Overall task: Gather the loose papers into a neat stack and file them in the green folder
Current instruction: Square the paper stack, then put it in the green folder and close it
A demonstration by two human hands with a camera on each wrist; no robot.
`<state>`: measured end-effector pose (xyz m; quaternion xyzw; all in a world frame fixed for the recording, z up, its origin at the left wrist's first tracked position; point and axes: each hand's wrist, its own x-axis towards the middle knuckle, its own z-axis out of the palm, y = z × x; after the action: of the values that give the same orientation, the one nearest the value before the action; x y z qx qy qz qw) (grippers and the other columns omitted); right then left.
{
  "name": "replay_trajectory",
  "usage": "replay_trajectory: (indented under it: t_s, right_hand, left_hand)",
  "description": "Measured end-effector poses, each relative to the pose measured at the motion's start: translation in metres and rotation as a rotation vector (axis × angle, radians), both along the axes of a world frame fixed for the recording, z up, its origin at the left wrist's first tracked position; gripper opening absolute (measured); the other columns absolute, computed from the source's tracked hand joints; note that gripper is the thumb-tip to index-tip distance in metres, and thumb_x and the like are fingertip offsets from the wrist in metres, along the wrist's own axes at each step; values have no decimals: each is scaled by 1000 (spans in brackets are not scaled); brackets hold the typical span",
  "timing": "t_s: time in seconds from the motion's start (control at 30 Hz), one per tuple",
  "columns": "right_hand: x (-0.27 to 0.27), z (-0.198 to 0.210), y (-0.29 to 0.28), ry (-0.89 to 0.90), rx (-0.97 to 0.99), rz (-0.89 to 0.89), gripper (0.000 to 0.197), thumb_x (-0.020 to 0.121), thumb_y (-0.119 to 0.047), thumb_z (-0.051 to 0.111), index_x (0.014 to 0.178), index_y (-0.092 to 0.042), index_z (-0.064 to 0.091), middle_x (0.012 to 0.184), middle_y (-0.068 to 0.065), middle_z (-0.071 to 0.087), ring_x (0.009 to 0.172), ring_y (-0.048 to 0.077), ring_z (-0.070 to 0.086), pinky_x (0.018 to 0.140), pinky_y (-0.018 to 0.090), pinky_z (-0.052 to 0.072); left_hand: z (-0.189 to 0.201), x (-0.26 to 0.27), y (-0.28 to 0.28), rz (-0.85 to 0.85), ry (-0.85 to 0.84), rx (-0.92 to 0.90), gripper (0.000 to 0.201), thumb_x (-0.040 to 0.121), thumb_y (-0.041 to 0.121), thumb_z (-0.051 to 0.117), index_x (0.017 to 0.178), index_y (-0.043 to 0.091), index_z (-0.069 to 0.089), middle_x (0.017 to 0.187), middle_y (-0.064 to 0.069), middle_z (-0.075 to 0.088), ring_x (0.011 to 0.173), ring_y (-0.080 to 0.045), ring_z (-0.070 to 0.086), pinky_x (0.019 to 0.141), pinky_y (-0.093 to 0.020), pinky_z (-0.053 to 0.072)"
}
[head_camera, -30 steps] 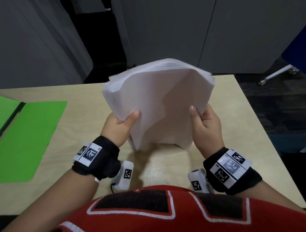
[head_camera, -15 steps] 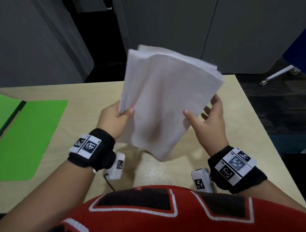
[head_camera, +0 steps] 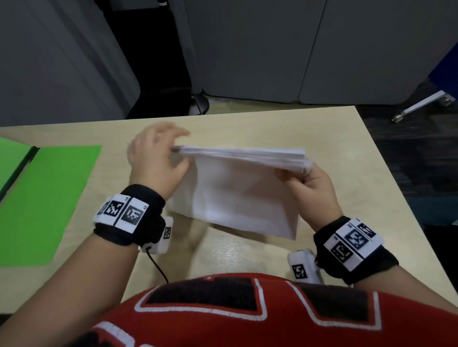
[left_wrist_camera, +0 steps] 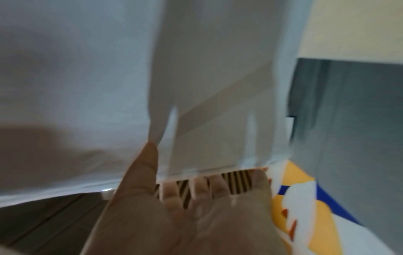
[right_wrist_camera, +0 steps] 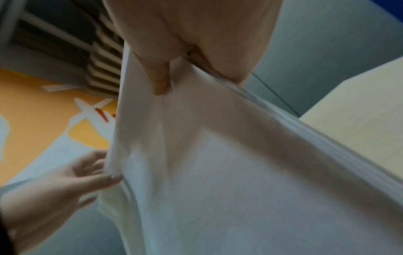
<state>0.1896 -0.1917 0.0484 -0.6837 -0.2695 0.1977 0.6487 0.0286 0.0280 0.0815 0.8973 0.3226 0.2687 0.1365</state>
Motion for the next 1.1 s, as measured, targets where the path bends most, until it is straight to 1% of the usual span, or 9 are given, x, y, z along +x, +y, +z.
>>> replay_trajectory:
  t_s: [0.1, 0.17, 0.33, 0.47, 0.6, 0.77, 0.9, 1.0, 1.1]
  right_hand:
    - [10, -2, -6, 151, 125, -34, 28, 90, 5, 56, 95, -21, 65, 87, -5, 71, 79, 10, 65, 69, 27, 55]
    - [14, -1, -9, 211, 190, -29, 25, 93, 2, 54, 101, -19, 64, 93, 1, 71, 85, 20, 66, 74, 35, 56]
    - [13, -2, -8, 274, 200, -91, 18, 97, -6, 50, 102, -16, 64, 82, -5, 74, 74, 11, 70, 61, 25, 55]
    - [14, -3, -6, 129, 130, -175, 13, 98, -16, 52, 101, -21, 63, 92, -1, 70, 81, 11, 67, 69, 29, 55]
    - [9, 2, 0, 4, 198, -243, 13, 97, -20, 52, 105, -28, 60, 102, -1, 67, 95, 16, 64, 84, 39, 53]
    - [9, -2, -2, -60, 158, -203, 31, 90, -5, 62, 103, -31, 55, 98, -15, 62, 87, -3, 60, 78, 19, 50]
    - [17, -16, -7, -63, -2, -205, 34, 84, -1, 65, 106, -26, 59, 99, -12, 60, 87, 2, 58, 79, 20, 46]
    - [21, -16, -8, -113, -66, -257, 45, 83, -7, 65, 116, -35, 54, 95, -17, 54, 81, -2, 54, 75, 10, 45]
    - [20, -8, -9, -104, 54, -334, 33, 84, -4, 66, 108, -27, 61, 96, -15, 61, 86, -2, 59, 77, 11, 47]
  left_hand:
    - [-9, -17, 13, 201, -133, -216, 95, 65, 32, 80, 143, 28, 25, 153, -8, 25, 141, -20, 24, 117, -43, 22]
    - [-21, -26, 25, 214, -221, -555, 110, 64, 31, 84, 147, 25, 11, 150, -1, 31, 135, -11, 31, 114, -35, 26]
    - [-40, -30, 35, 36, -332, -1017, 51, 68, 21, 77, 117, 16, 61, 110, -3, 72, 105, -26, 66, 100, -52, 46]
    - [-37, -22, 27, 7, -500, -978, 41, 77, 14, 64, 117, 14, 60, 114, -6, 69, 106, -25, 65, 94, -45, 50]
    - [-23, -6, 14, -14, -619, -820, 29, 82, 10, 59, 99, 33, 61, 91, 18, 73, 89, -1, 66, 78, -21, 50]
    - [-29, -7, 1, -26, -559, -759, 25, 74, 19, 65, 89, 37, 59, 92, 13, 63, 84, -5, 59, 75, -20, 48]
    - [-51, -18, -1, 85, -366, -802, 27, 80, 14, 66, 102, 28, 63, 91, 12, 65, 86, -14, 60, 75, -25, 44]
    - [-53, -18, -3, 157, -359, -786, 27, 87, 14, 63, 114, 16, 62, 98, 1, 66, 90, -16, 60, 76, -21, 41]
    - [-45, -18, 0, 148, -424, -717, 19, 88, 14, 62, 106, 18, 63, 92, 5, 65, 81, -6, 60, 66, -6, 43]
